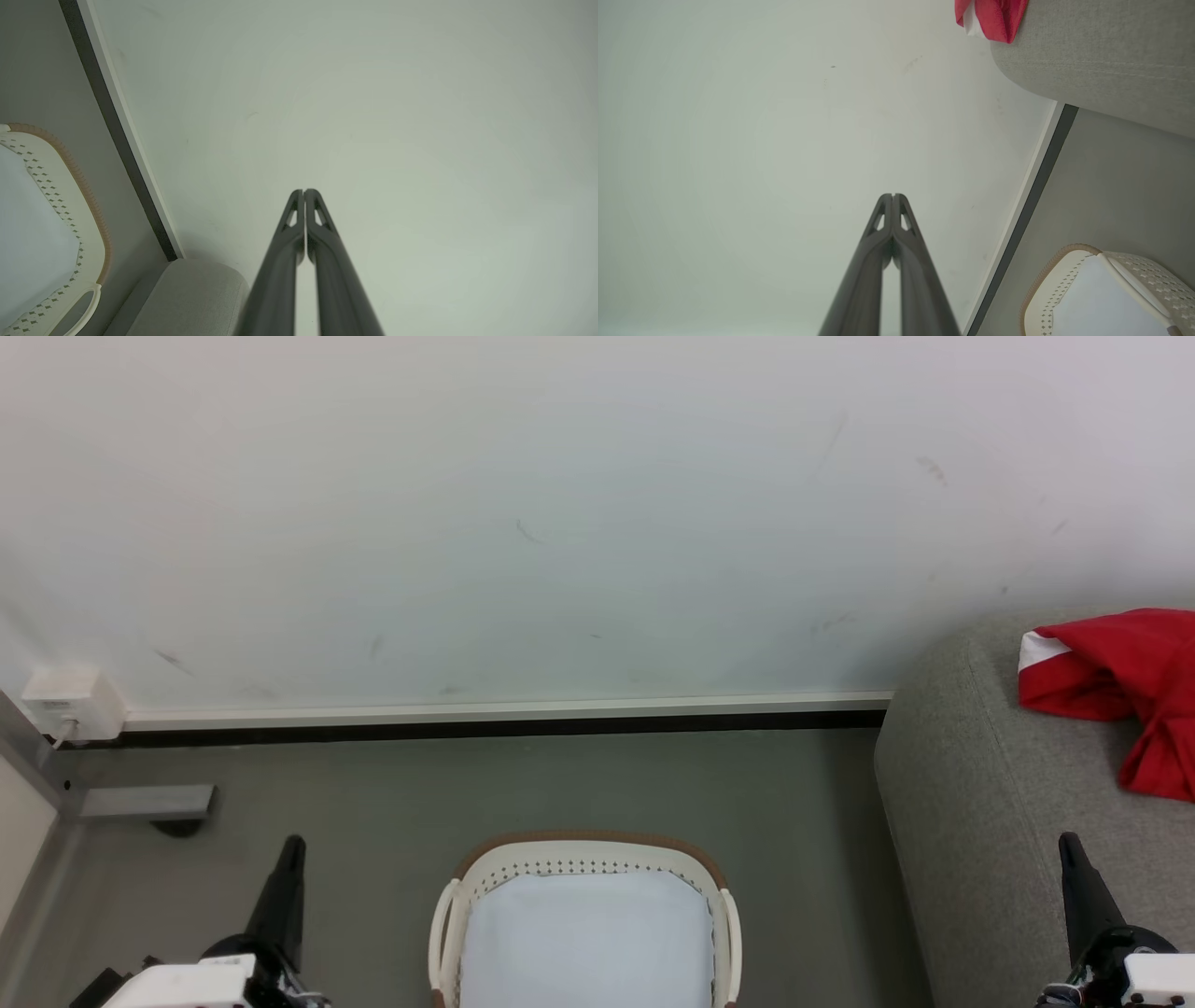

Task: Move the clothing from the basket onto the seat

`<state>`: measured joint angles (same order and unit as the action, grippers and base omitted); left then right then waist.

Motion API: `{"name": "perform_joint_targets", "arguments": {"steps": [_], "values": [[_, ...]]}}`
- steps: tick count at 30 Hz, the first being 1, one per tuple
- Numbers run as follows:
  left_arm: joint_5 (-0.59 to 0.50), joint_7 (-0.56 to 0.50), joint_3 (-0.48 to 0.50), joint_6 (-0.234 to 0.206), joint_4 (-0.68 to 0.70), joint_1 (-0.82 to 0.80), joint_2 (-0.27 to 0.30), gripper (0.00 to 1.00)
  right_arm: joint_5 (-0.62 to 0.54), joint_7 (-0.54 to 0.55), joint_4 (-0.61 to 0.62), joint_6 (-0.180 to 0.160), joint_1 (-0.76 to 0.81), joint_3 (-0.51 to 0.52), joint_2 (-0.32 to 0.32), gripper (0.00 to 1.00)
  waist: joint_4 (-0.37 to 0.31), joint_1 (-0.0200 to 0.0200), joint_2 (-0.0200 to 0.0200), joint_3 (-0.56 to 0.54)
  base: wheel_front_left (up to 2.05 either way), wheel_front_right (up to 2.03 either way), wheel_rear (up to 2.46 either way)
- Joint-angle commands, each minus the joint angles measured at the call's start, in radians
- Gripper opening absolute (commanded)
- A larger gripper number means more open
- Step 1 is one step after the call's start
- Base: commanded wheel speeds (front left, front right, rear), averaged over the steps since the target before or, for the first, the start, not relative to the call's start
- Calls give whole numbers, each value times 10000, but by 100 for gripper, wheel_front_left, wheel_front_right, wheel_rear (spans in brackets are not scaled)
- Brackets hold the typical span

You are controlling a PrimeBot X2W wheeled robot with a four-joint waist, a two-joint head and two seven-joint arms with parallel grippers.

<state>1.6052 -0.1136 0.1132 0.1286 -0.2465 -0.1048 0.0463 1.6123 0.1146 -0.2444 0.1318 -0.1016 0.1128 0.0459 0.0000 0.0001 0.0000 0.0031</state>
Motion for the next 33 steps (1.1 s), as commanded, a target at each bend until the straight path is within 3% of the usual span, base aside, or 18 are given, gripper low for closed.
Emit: {"name": "perform_joint_targets", "arguments": {"steps": [1,33], "values": [[140,-47,24,39,32,-89,74,0,14,26,29,-21,-126,39,81,0,0,-1,0,0,0,0,0],[141,-45,22,39,33,-87,74,0,15,25,28,-21,-125,38,80,0,0,-1,0,0,0,0,0]]}}
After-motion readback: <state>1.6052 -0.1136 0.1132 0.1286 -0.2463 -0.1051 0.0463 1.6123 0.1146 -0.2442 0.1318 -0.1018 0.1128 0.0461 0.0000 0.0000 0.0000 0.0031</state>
